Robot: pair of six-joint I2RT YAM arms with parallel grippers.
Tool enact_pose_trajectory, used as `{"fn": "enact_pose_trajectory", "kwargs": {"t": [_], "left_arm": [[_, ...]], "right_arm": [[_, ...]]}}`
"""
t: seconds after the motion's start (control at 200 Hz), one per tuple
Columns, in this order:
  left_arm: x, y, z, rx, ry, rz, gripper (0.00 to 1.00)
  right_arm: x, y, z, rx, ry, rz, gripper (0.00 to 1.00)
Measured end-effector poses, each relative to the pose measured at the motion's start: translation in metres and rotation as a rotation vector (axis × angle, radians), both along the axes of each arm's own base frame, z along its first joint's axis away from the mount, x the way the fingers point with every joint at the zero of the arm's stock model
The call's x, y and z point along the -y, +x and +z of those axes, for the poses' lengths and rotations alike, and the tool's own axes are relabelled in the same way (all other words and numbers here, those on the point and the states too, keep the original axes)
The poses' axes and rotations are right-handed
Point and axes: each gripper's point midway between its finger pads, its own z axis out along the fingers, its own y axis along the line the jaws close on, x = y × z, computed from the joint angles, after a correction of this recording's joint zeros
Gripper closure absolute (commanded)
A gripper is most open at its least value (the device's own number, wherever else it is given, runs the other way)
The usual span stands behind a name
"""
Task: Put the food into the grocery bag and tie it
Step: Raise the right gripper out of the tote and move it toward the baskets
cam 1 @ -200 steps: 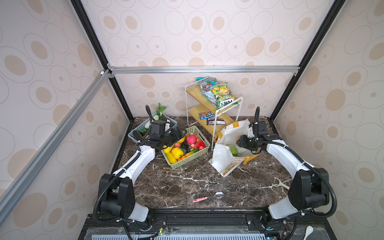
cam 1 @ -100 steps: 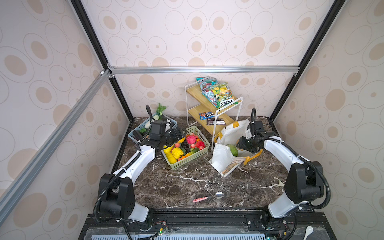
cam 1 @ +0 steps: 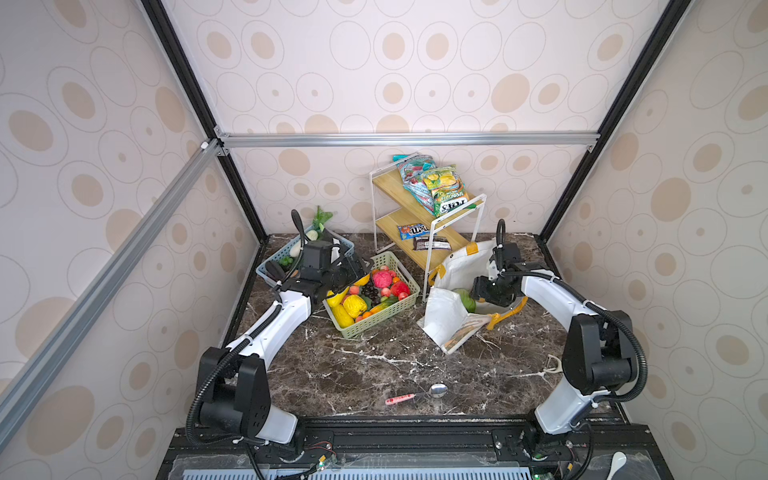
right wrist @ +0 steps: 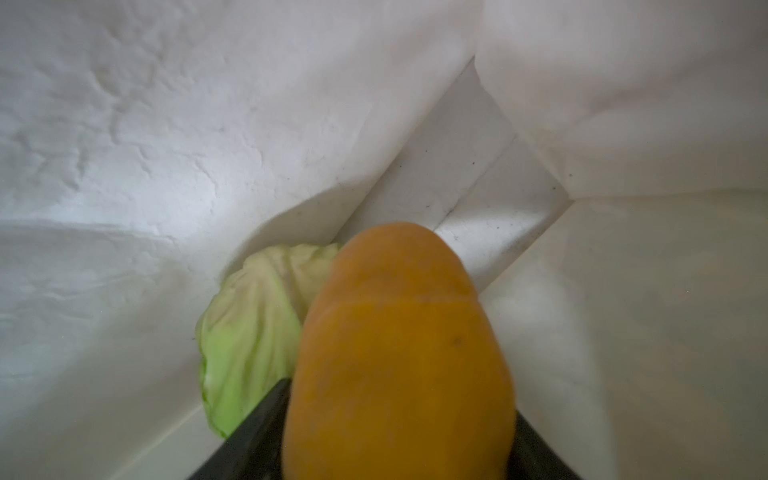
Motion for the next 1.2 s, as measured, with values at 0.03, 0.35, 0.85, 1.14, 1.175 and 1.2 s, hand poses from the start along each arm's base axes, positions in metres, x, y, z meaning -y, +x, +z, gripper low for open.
{"fn": "enact_pose_trajectory", "kwargs": {"t": [0.03,0.35,0.85,1.14,1.175,1.2], "left_arm": [[0.0,0.0,0.0,0.0,0.001,0.002,0.12],[-0.002,0.002,-0.002,-0.001,0.012,0.011,0.12],[-0.007,0.011,0.005,0.019,0.058,0.032,0.12],[-0.017,0.022,0.004,0.02,0.128,0.066,0.12],[-0.019,0.023,0.005,0.022,0.137,0.074,0.12],[-0.021,0.024,0.005,0.023,0.144,0.08,0.12]], "right_arm": [[0.0,0.0,0.0,-0.001,0.0,0.0,0.22],[0.001,0.01,0.036,0.07,-0.004,-0.008,0.12],[-0.002,0.007,0.116,0.249,0.041,-0.003,0.14],[-0.043,-0.013,0.148,0.344,0.119,0.077,0.29],[-0.052,-0.017,0.152,0.359,0.131,0.099,0.32],[-0.06,-0.02,0.155,0.37,0.14,0.116,0.33]]}}
